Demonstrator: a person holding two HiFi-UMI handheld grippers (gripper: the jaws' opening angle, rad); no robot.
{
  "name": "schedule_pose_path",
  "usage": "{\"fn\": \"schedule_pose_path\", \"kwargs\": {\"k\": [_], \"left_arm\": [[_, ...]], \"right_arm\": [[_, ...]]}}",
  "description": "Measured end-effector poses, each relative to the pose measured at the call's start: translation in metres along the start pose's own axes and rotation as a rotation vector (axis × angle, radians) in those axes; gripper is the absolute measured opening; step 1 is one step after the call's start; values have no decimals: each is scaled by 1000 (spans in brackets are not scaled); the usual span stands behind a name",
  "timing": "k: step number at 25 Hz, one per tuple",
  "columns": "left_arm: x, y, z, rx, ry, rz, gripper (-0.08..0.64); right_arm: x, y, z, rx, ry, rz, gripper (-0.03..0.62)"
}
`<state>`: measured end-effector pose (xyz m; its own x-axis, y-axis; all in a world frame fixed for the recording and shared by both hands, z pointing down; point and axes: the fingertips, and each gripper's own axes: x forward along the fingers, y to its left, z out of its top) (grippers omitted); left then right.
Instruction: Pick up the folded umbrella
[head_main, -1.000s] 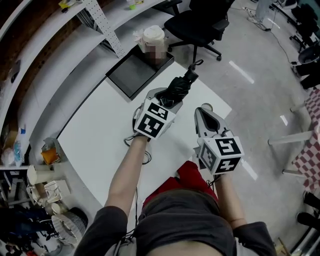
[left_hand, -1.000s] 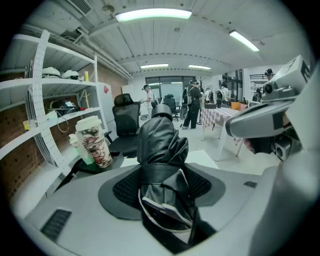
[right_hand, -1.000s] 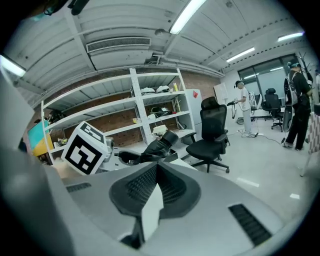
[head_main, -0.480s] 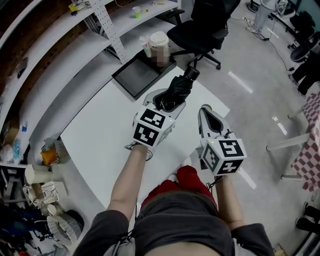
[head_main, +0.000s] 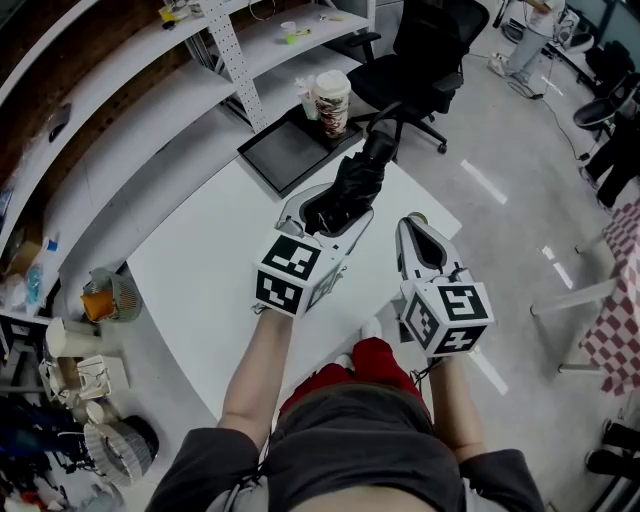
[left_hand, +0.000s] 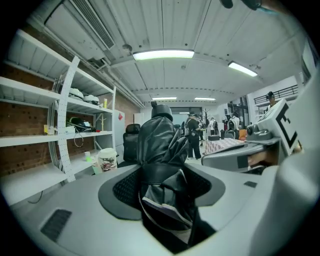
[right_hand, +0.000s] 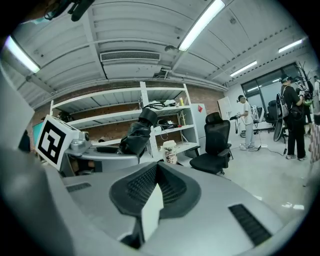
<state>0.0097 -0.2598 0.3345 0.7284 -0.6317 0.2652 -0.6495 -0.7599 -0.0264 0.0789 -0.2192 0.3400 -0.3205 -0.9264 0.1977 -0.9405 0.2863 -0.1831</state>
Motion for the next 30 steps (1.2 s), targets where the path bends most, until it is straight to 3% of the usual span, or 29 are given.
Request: {"fn": "schedule_pose_path", "kwargs": {"k": [6, 30], "left_arm": [[-28, 4, 10, -74, -75, 36, 259], [-126, 23, 10, -201, -215, 219, 259]], "right_arm": [[-5, 14, 11, -15, -28, 26, 18], [-23, 73, 28, -63, -94, 131, 18]]}}
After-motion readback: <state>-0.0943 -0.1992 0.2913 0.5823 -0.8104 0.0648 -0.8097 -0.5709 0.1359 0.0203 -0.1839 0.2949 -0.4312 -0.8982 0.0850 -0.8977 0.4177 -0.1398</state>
